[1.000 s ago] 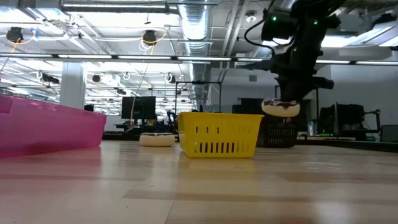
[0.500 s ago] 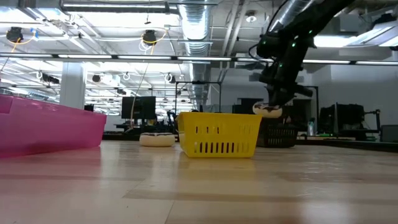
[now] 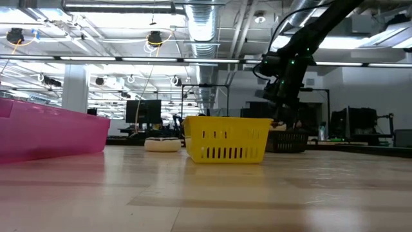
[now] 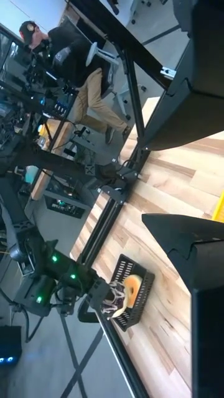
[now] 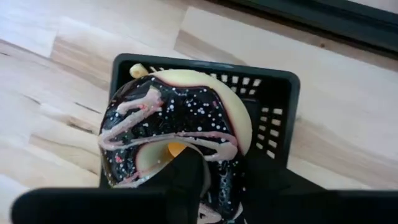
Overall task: Pick & Place Food Item
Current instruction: Put the right black donut into the black bin
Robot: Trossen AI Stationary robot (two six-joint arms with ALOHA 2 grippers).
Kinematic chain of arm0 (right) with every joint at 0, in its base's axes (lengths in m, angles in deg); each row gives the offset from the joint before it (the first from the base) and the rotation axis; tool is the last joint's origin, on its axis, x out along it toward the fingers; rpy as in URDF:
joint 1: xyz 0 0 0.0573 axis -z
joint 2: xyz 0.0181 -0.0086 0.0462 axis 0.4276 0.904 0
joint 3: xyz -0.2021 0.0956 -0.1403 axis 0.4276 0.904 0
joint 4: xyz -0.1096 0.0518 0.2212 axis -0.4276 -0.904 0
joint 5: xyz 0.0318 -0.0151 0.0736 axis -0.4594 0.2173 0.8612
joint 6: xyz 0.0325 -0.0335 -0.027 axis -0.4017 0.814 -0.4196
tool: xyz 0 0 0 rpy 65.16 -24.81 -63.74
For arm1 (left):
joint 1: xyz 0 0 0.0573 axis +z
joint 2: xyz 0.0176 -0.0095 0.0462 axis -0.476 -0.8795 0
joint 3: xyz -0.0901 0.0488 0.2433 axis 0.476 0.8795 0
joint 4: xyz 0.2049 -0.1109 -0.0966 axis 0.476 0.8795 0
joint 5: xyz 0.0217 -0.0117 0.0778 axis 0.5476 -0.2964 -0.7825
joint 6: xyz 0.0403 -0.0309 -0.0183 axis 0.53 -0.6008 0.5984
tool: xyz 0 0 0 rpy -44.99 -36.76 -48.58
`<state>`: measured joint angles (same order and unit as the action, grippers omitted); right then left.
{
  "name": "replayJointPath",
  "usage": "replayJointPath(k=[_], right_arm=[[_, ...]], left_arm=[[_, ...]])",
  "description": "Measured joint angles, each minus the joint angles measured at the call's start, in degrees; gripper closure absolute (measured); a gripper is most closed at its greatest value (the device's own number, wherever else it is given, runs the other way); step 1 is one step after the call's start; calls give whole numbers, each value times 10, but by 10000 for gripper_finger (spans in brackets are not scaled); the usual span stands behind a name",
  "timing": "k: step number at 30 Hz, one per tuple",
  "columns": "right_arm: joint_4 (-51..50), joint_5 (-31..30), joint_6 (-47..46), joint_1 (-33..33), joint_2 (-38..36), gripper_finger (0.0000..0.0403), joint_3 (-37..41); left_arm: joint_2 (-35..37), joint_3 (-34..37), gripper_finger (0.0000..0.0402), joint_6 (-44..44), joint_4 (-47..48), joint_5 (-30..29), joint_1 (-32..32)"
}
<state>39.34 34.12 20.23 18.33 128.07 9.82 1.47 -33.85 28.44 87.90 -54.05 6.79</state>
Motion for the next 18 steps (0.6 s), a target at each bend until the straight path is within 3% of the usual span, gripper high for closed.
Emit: replayJointPath(k=[18], right_arm=[[11, 2, 14, 4, -4, 261, -1]], left_arm=[[0, 0, 229, 0, -1, 1, 0]])
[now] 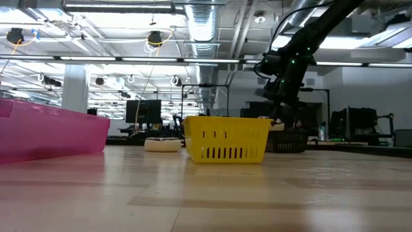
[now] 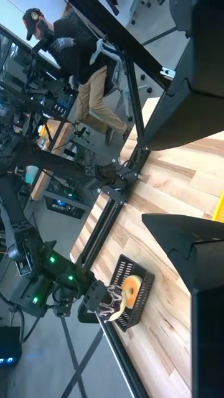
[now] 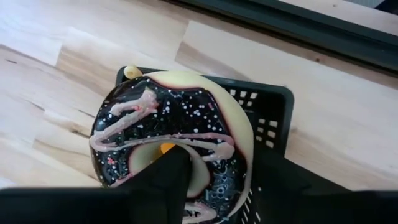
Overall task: Pick & Place Food Item
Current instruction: Put the right black donut into the black bin, then put the black donut into the black bin
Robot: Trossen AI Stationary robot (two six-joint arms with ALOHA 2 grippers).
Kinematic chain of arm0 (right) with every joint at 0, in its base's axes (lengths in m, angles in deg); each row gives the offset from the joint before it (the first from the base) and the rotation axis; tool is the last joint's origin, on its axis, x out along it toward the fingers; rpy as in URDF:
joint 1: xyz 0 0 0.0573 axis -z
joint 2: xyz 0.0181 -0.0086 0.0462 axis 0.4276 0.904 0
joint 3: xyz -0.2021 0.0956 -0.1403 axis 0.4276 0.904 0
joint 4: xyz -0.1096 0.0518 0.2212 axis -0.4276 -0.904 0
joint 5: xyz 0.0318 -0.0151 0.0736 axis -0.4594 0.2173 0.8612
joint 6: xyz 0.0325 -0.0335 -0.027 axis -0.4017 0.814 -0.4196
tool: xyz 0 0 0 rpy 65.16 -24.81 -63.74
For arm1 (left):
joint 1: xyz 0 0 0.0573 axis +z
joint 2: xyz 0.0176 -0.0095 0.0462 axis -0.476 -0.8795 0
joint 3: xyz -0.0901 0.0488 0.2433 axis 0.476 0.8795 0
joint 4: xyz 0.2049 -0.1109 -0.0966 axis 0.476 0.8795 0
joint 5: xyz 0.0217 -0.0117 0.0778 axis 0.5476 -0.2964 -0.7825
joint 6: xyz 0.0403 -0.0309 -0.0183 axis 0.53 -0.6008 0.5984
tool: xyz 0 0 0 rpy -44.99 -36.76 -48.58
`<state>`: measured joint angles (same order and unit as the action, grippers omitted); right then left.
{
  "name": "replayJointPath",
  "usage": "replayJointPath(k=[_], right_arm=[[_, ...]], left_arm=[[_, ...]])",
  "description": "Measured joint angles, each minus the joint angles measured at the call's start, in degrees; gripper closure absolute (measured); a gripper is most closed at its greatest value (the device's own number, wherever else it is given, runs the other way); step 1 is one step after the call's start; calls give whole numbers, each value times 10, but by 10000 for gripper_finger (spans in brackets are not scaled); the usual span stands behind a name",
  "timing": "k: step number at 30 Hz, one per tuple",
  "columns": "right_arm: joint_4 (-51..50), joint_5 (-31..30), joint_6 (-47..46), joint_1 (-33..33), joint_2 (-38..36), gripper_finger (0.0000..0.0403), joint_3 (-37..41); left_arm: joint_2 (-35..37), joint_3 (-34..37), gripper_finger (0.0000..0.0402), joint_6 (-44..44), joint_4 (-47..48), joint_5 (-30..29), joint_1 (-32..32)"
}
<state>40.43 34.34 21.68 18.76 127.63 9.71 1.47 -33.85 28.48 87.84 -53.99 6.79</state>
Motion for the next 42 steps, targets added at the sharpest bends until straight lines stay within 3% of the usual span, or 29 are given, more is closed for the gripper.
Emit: replayJointPath(k=[16, 28, 33, 37, 42], right_arm=[[1, 9, -3, -9, 0, 214, -3], [-50, -11, 29, -5, 0, 213, -71], [-60, 13, 21, -25, -2, 213, -109], [-63, 31, 5, -67, -22, 213, -129], [-72, 37, -28, -138, -62, 213, -129]], left_arm=[[0, 0, 229, 1, 0, 0, 0], [0, 0, 229, 0, 0, 0, 0], [0, 0, 229, 4, 4, -1, 0], [0, 0, 229, 2, 59, -12, 0], [-4, 0, 229, -79, 219, 3, 26]])
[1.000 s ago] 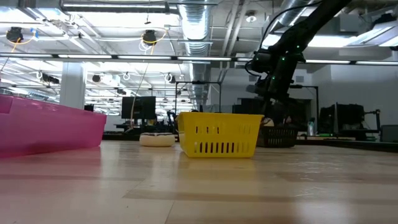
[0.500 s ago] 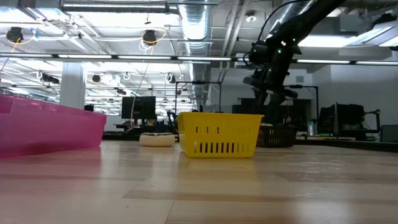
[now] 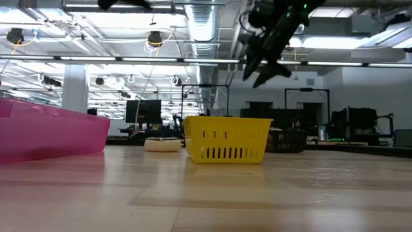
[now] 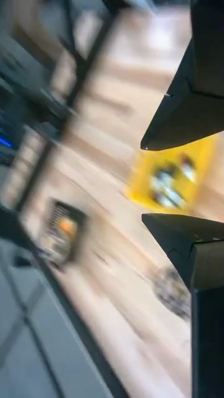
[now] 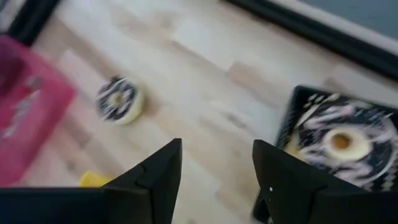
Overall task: Pick & Place Food Item
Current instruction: Put the black donut into the black bin
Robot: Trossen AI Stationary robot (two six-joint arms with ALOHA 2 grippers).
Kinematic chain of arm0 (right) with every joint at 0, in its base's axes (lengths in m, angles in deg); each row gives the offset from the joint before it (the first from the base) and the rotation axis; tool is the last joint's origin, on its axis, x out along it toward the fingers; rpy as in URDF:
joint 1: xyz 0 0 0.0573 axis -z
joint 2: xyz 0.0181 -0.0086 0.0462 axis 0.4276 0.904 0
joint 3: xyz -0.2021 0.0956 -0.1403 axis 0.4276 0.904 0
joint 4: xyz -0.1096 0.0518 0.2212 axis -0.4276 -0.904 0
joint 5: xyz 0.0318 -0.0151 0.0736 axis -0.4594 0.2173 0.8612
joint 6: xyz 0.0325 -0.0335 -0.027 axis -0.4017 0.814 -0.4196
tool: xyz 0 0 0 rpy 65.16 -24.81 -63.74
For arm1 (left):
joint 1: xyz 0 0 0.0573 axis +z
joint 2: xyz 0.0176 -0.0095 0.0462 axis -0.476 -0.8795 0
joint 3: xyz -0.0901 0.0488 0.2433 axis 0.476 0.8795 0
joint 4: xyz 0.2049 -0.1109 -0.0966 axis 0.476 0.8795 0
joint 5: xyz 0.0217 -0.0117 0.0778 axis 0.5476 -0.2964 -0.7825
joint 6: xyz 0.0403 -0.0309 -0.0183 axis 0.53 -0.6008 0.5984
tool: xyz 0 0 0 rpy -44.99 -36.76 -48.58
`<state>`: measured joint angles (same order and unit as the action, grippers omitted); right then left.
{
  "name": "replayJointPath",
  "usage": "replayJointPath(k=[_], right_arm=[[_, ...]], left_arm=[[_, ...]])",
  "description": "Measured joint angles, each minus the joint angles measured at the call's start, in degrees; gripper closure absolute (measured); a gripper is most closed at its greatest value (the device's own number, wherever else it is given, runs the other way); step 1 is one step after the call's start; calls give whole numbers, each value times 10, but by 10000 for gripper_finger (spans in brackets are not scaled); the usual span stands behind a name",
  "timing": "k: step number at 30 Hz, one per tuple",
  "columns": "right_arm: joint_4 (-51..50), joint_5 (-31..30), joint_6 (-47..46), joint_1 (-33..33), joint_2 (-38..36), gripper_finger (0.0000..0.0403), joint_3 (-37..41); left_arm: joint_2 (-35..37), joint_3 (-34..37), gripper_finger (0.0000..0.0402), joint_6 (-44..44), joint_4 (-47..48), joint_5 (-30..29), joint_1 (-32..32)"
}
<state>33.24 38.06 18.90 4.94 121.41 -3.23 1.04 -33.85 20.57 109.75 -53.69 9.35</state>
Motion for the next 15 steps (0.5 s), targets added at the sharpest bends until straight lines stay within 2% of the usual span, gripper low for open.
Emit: replayJointPath(k=[2, 5, 11, 15], right_arm=[[-7, -1, -18, -27, -17, 213, 0], [-6, -5, -50, -61, -42, 213, 0], [-3, -10, -112, -107, -86, 213, 0], [-6, -23, -143, -127, -115, 213, 0]], left_arm=[[-6, 0, 229, -8, 49, 18, 13], [-14, 0, 224, 11, 61, 64, 49], [-81, 0, 203, 52, 88, 249, 205], [-150, 0, 200, 110, 116, 291, 280]])
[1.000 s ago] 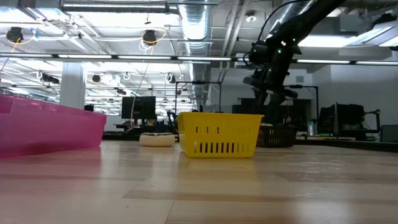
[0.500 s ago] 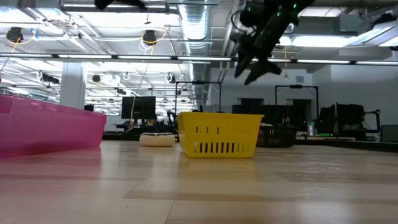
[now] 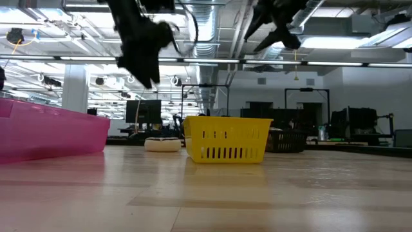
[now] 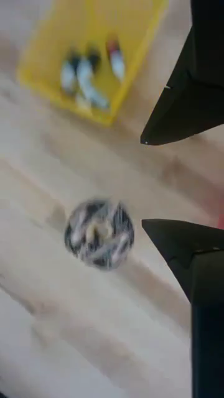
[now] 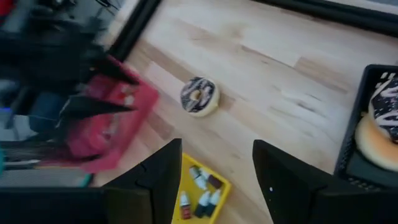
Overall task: Pick & Place Food Item
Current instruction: Put the black donut into the black bin
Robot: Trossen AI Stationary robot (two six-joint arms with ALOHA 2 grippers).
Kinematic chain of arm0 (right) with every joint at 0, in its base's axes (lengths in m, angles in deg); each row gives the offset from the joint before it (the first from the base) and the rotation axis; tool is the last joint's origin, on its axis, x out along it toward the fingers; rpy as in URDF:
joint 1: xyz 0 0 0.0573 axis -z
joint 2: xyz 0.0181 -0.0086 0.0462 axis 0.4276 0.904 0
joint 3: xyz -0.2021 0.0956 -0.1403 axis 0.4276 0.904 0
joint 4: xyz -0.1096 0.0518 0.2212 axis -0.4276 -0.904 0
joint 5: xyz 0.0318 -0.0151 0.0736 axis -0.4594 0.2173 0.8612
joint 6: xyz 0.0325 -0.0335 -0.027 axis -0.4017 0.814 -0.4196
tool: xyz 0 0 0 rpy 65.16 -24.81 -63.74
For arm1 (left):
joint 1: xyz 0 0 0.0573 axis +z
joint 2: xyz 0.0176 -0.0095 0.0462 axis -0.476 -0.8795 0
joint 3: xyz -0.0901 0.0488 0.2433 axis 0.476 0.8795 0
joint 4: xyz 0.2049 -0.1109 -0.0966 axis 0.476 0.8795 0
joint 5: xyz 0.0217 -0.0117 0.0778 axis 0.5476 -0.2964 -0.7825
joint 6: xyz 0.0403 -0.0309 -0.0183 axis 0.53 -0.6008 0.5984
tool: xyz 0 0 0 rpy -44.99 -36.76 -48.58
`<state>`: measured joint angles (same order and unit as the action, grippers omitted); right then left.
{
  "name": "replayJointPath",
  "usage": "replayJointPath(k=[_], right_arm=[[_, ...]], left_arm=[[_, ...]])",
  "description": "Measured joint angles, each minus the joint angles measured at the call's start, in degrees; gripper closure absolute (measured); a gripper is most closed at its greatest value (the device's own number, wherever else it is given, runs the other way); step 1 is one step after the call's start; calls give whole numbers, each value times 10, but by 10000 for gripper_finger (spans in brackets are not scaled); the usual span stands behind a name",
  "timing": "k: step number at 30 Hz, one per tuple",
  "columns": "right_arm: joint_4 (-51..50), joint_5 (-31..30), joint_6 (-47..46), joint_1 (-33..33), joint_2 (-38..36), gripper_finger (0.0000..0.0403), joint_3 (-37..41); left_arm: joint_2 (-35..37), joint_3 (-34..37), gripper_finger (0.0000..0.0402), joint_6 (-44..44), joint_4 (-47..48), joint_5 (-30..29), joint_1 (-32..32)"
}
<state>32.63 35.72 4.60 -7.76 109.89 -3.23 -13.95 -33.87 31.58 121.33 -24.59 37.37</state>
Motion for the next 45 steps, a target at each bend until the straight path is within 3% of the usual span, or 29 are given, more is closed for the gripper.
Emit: replayJointPath(k=[5, 12, 22, 45], right_arm=[[0, -15, -33, -24, -34, 213, 0], [-2, -49, -63, -57, -66, 213, 0], [8, -57, -76, -77, -70, 213, 1], [15, -59, -89, -105, -70, 214, 1]], left_arm=[[-70, 0, 198, 65, -17, -5, 52], [-129, 0, 198, 70, -52, -21, 96], [-203, 0, 195, 43, -79, -18, 106], [-254, 0, 197, 28, -109, -15, 105]])
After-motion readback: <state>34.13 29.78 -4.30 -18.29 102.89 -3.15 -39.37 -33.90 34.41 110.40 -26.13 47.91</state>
